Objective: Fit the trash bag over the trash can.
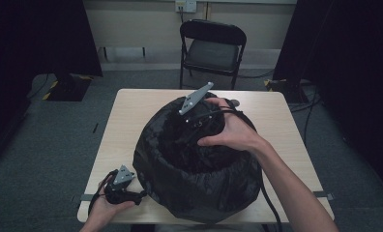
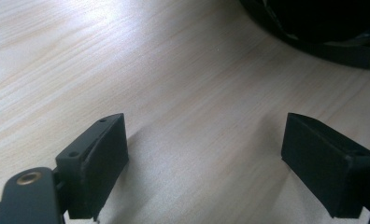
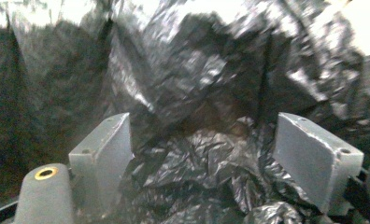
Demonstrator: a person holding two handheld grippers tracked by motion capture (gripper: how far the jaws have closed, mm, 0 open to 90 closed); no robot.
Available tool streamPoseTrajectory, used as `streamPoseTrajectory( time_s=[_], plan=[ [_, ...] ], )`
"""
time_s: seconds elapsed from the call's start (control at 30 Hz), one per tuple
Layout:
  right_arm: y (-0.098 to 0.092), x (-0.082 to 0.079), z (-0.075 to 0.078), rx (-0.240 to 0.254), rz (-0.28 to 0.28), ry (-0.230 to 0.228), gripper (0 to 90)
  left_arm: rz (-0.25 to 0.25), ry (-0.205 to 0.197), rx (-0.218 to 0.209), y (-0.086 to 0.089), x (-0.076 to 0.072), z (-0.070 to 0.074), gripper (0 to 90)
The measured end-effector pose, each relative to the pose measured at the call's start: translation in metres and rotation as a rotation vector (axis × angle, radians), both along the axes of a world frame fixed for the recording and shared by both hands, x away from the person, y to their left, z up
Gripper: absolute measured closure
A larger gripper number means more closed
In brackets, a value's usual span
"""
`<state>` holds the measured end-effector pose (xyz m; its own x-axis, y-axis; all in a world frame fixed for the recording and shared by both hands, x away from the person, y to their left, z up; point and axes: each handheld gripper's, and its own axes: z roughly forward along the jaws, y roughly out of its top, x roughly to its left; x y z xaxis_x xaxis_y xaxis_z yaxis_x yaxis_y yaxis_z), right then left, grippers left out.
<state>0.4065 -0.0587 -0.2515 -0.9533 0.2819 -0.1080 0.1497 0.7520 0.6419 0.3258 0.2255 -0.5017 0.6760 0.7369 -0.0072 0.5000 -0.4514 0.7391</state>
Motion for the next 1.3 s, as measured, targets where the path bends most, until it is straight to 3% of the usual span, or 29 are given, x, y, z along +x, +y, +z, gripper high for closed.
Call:
streamPoseTrajectory(
  time_s=[0.17,0.3,0.37,0.6,0.73,0.83,0.9,1.07,1.17,1.23,1.3],
  plan=[
    [0.003,0.004,0.002,0.022,-0.027,-0.014,27.5,0.003,0.002,0.0,0.0,-0.001,0.0,14.1],
    [0.007,0.011,0.003,0.043,-0.037,0.001,40.9,0.005,0.001,-0.003,0.001,-0.002,0.0,14.1],
    [0.011,0.014,0.001,0.048,-0.003,0.023,51.7,0.005,0.001,-0.003,0.001,-0.003,0.0,14.1],
    [0.025,0.019,-0.004,0.062,0.066,0.063,63.9,0.003,0.003,-0.001,0.002,-0.004,0.0,14.1],
    [0.026,0.02,-0.007,0.08,0.126,0.112,62.7,0.001,0.002,-0.001,0.002,-0.004,0.0,14.1],
    [0.029,0.015,-0.012,0.05,0.174,0.113,46.3,0.0,0.003,-0.001,0.002,-0.004,0.0,14.1],
    [0.03,0.014,-0.014,0.049,0.168,0.109,40.8,0.0,0.003,-0.001,0.002,-0.004,0.0,14.1],
    [0.036,0.015,-0.022,0.002,0.165,0.121,61.8,0.0,0.003,0.0,0.002,-0.004,0.0,14.1],
    [0.039,0.017,-0.031,-0.049,0.106,0.152,58.4,-0.001,0.003,0.001,0.003,-0.004,0.0,14.1],
    [0.04,0.023,-0.036,-0.089,0.018,0.171,55.9,-0.001,0.003,0.001,0.003,-0.004,0.0,14.1],
    [0.037,0.031,-0.04,-0.124,-0.089,0.153,55.4,-0.001,0.003,0.001,0.003,-0.004,0.0,14.1]
  ],
)
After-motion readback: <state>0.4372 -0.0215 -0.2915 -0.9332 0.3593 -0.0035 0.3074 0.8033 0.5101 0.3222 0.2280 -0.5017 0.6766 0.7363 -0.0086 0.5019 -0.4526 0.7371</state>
